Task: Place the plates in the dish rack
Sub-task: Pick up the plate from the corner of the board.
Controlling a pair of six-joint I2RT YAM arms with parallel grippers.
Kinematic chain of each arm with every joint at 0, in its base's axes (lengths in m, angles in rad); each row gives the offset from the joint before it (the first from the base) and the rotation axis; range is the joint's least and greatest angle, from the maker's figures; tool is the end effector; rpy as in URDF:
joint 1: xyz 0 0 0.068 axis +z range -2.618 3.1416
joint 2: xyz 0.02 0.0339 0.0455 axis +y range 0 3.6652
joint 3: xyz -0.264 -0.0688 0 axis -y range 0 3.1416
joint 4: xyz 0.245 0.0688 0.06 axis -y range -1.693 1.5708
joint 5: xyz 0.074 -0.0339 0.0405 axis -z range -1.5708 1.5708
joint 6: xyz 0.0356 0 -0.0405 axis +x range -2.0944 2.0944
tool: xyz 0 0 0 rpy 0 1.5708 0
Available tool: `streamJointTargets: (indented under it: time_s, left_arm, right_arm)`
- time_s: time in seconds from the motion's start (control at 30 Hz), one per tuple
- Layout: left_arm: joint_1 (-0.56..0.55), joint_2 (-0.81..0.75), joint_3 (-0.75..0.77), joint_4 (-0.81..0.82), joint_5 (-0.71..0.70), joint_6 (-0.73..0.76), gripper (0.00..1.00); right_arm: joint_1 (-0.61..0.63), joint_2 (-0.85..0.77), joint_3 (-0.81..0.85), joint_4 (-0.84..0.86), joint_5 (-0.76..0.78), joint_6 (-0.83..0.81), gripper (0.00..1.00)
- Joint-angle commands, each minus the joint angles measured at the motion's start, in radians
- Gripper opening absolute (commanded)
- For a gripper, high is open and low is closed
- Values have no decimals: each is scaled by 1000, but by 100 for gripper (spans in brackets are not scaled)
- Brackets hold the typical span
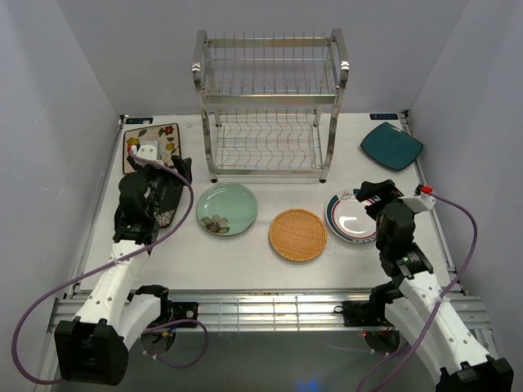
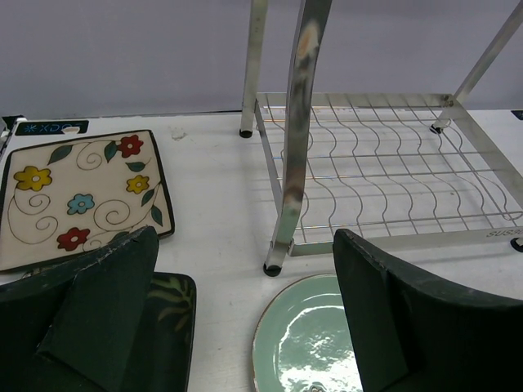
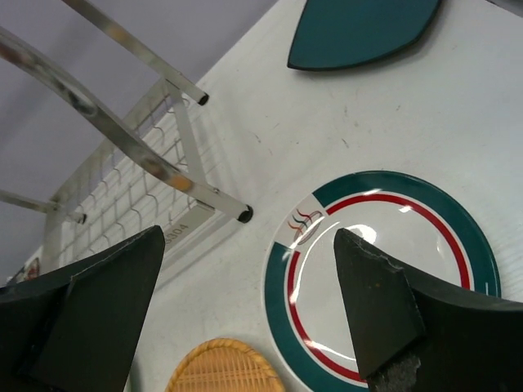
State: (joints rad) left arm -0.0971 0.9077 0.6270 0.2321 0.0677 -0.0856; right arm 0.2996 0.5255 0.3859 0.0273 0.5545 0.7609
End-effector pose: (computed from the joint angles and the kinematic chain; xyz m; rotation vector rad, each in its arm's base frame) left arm 0.2176 -0.0236 0.3060 0.0616 1.6216 -0.1956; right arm 0.1452 0.0252 0.2596 0.7740 1.4879 0.3355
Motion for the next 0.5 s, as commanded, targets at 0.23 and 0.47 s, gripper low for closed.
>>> streamJointTargets:
  time_s: [0.23, 0.47]
  left_arm:
    - [7, -23, -9, 18, 29, 0, 98]
    - [5, -29, -13, 19, 38, -2, 98]
  right_arm:
    - [-183, 408, 175, 138, -126, -57, 90]
    - [-349, 542, 223, 233, -260, 72, 90]
